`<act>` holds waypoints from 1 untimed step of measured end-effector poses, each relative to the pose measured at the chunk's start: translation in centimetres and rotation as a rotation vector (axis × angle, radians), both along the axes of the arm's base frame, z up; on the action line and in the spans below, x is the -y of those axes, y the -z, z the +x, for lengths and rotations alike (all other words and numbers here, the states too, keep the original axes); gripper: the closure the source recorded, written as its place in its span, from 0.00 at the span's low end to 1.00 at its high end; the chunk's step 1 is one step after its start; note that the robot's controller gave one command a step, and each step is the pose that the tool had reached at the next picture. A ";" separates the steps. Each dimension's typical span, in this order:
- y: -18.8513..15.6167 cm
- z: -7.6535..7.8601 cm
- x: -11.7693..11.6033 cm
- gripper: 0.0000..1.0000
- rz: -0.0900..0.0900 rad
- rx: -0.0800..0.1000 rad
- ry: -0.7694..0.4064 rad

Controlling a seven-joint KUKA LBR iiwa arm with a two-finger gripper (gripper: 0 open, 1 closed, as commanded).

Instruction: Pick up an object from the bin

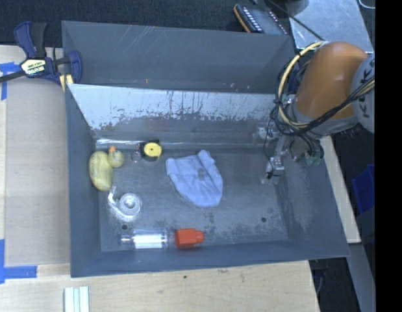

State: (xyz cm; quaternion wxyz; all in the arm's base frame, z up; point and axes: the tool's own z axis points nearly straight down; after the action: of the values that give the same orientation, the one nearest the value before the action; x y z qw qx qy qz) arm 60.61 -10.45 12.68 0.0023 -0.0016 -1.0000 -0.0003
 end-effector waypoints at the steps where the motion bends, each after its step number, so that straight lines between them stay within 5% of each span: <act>1: -0.5 0.2 -0.1 0.00 -0.001 0.008 -0.003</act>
Offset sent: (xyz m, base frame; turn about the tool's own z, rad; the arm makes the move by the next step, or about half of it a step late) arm -0.0132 0.0935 -0.0568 -0.1273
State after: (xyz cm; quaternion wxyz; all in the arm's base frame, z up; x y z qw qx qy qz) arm 60.79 -10.39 13.22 -0.0017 -0.0001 -1.0000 0.0002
